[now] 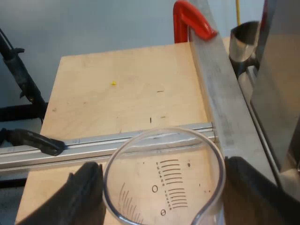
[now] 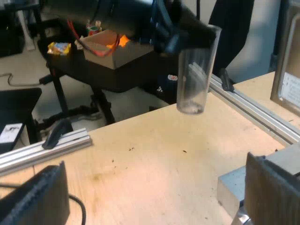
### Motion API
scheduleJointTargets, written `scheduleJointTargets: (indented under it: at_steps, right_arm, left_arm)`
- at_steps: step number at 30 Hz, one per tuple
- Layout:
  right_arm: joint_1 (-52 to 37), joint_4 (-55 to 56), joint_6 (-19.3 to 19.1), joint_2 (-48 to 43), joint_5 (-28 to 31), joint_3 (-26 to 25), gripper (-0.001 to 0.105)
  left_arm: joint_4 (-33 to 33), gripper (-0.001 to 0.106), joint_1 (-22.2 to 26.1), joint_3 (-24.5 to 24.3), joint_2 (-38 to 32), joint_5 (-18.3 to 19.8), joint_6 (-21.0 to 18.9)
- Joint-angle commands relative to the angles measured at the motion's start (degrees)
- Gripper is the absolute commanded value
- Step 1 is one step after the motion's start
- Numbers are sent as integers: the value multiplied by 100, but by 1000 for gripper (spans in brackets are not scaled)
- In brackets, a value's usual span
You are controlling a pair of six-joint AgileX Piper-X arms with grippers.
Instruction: Pour the beans into the coffee machine
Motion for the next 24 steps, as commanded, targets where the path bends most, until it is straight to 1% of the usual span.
scheduleJointTargets:
  at_steps: [1,3,4,5,7,8,9,10,11,12,14,16,17,18,20,24]
  right_arm:
    - [9,-478,145,156,86,84,78]
    - [9,-729,269,389,216,160,78]
    - [9,-781,268,496,291,166,78]
    - [9,-806,268,561,353,164,78]
    - [9,-944,268,745,394,164,78]
    - [9,-1007,268,835,394,164,78]
    - [9,-1129,268,948,393,164,78]
    - [9,-1261,268,1080,418,164,78]
    - [9,-1393,268,1209,453,164,78]
    - [9,-1529,268,1346,509,164,78]
    - [-9,-1743,302,1542,609,164,78]
    - [-7,-2002,446,1799,794,164,78]
    - [-7,-2063,475,1865,806,164,78]
    - [-7,-2163,524,1993,807,164,78]
    - [-7,-2280,523,2154,807,164,78]
    - [-7,-2433,550,2385,807,164,78]
  left_arm:
    - [-586,2,3,305,-65,-65,-37]
    - [-1109,2,3,640,-65,-57,-48]
    - [-1373,2,3,813,-65,-57,-48]
    - [-1463,2,3,898,-65,-57,-48]
    - [-1890,2,3,1123,-28,-57,-48]
    - [-1940,2,3,1175,-14,-57,-48]
    - [-2380,2,3,1378,60,-57,-48]
    - [-2425,2,3,1429,85,-57,-48]
    - [-2832,2,3,1632,220,-57,-48]
    - [-3020,2,3,1725,316,-57,-48]
    - [-3342,2,3,1848,486,-57,-48]
    - [-3634,2,3,1961,733,-192,-48]
    - [-3741,2,3,1980,817,-269,-48]
    - [-3923,2,3,2008,1055,-388,-48]
    - [-4127,2,3,2005,1294,-475,-48]
    - [-4689,2,3,2005,1850,-475,-48]
